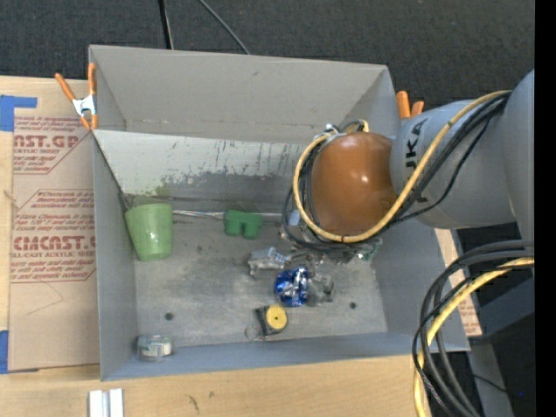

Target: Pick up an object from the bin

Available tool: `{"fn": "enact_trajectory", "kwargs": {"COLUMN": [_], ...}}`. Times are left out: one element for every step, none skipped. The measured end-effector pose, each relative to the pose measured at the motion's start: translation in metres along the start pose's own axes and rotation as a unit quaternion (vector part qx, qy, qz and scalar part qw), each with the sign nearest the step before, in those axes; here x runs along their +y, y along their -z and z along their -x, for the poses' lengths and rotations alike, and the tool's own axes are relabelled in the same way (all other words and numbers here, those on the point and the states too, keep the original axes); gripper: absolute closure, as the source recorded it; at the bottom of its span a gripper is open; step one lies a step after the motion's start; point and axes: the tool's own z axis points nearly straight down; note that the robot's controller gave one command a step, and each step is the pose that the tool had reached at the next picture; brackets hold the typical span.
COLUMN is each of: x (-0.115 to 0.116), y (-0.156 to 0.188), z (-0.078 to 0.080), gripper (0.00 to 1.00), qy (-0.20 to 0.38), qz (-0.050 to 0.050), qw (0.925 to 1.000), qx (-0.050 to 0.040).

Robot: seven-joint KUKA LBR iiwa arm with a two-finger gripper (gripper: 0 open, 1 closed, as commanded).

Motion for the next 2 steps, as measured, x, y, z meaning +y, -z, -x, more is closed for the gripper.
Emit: {"fn": "enact_trajectory", "kwargs": {"x": [-0.001, -0.020], "y": [0.000, 0.155], "z": [-0.001, -0.018], "gripper": [1.00, 1.00], "qy": [-0.001, 0.027], "qz": [-0.001, -0.005], "qw": [1.0000, 0.9996], "qx": [0.0001, -0.0014]}}
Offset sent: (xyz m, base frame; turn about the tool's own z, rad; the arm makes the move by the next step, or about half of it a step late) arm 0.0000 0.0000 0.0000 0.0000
